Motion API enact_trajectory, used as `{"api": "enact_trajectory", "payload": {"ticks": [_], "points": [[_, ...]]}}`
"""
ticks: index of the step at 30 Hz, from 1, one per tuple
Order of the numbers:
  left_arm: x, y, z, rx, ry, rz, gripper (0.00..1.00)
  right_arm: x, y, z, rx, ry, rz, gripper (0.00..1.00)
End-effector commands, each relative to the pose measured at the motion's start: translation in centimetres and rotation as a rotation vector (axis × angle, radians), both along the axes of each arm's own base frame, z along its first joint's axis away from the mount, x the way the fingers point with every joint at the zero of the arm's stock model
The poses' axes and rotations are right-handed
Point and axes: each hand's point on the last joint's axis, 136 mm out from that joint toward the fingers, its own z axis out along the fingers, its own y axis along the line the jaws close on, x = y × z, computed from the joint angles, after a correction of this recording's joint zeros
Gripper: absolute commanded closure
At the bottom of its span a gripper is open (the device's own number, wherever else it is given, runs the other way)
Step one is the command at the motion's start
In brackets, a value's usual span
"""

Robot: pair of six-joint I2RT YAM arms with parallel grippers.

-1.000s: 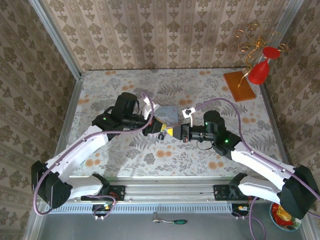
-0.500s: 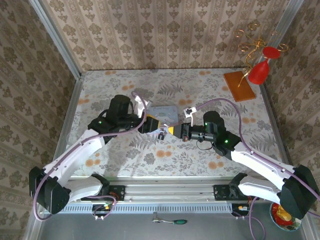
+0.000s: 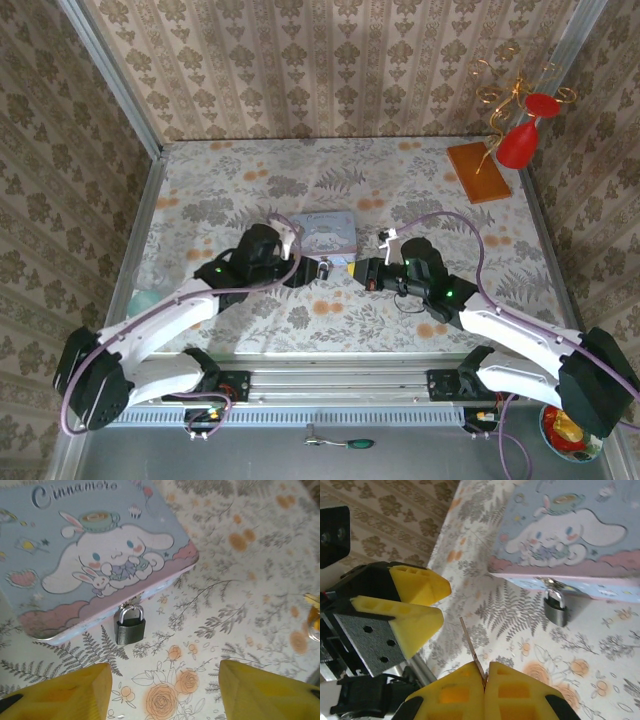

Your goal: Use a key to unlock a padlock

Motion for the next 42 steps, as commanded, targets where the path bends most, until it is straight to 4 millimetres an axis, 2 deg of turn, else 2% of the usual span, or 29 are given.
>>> {"api": "enact_trajectory", "payload": {"ticks": [1, 7, 14, 22, 27, 32, 35, 42], "points": [[1.2, -0.3, -2.3, 0.069, -0.014, 0.09, 0.4, 0.6, -0.4, -0.5, 0.012, 0.0, -0.057, 1.0], [2.5, -1.1, -6.6, 0.206, 0.029, 0.139, 0.38, 0.5, -0.9, -1.8, -0.027, 0.021, -0.076, 1.0], [4.6, -1.9, -9.2, 0.283, 0.055, 0.211, 0.37, 0.6, -1.2, -3.1, -0.056, 0.033, -0.089, 1.0], [6.6, -3.1, -10.2, 0.303, 0.048, 0.25, 0.36, 0.6, -1.1, -3.4, -0.069, 0.024, -0.075, 1.0], [8.0, -3.9, -9.9, 0.295, 0.031, 0.267, 0.36, 0.7, -0.9, -3.7, -0.072, 0.023, -0.07, 1.0], [9.0, -3.8, -9.8, 0.257, 0.039, 0.275, 0.38, 0.8, -1.2, -3.8, -0.088, 0.021, -0.078, 1.0], [8.4, -3.6, -9.4, 0.249, 0.036, 0.259, 0.38, 1.0, -1.2, -3.8, -0.101, 0.023, -0.077, 1.0], [4.8, -2.9, -8.6, 0.085, 0.019, 0.167, 0.37, 0.9, -0.8, -4.0, -0.077, 0.031, -0.07, 1.0]]}}
